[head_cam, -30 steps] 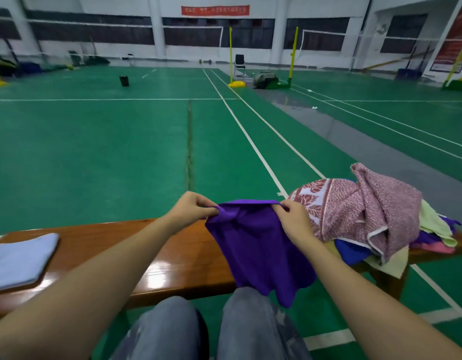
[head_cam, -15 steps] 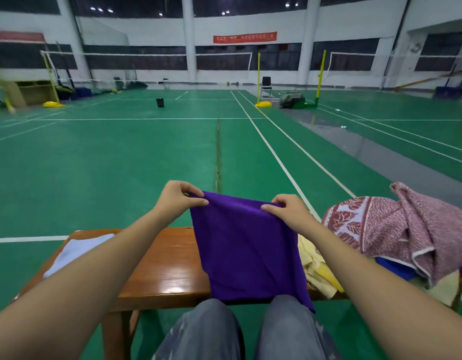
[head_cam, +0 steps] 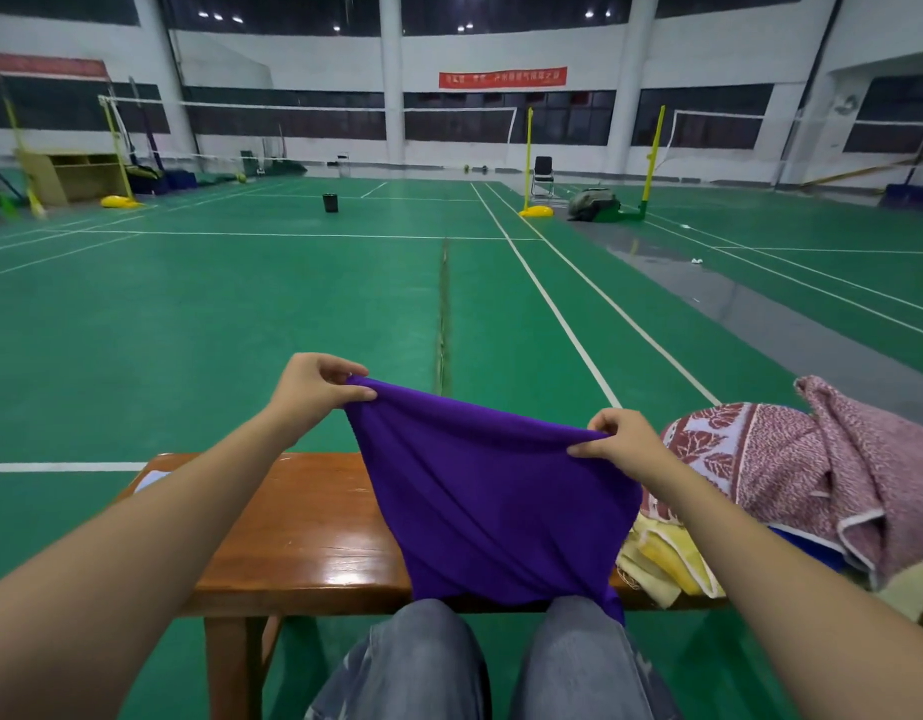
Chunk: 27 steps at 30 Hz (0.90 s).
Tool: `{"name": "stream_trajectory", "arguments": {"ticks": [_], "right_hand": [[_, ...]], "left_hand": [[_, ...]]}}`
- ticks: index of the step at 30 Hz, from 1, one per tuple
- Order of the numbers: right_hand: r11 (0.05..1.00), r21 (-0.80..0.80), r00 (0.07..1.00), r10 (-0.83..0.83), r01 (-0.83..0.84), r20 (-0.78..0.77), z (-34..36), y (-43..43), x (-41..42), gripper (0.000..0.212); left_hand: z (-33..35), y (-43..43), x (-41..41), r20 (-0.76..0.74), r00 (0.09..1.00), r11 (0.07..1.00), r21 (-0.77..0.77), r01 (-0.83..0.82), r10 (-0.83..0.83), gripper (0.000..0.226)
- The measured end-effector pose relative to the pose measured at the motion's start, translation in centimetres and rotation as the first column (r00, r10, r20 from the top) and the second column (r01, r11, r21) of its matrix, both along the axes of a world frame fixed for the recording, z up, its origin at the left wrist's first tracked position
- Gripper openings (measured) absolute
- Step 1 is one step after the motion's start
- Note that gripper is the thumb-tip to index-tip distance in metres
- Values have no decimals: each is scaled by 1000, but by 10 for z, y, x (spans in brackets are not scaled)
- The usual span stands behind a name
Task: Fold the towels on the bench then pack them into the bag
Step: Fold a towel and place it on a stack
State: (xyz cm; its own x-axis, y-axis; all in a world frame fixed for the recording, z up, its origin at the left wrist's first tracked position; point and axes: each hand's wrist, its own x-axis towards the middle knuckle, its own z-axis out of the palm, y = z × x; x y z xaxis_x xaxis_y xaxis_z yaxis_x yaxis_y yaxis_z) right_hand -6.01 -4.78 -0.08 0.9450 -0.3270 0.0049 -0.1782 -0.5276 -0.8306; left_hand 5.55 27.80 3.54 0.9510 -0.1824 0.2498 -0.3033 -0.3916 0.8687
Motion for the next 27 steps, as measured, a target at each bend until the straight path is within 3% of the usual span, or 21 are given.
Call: {"name": "stream_trajectory", "arguments": {"ticks": [3, 9, 21, 27], "right_hand": [[996, 57, 997, -68, 65, 45, 3, -4, 2, 32], [1000, 12, 1000, 8, -8, -13, 8, -5, 2, 16], [925, 375, 995, -79, 52, 57, 6, -10, 5, 22], [786, 618, 975, -148, 14, 166, 17, -3, 28, 5]], "left_hand": [[5, 10, 2, 14, 999, 1000, 7, -31, 30, 15], [14, 21, 0, -29, 999, 998, -51, -26, 24, 17], [10, 50, 3, -82, 994, 993, -82, -82, 76, 14], [11, 54, 22, -94, 990, 969, -213, -127, 109, 13]]}}
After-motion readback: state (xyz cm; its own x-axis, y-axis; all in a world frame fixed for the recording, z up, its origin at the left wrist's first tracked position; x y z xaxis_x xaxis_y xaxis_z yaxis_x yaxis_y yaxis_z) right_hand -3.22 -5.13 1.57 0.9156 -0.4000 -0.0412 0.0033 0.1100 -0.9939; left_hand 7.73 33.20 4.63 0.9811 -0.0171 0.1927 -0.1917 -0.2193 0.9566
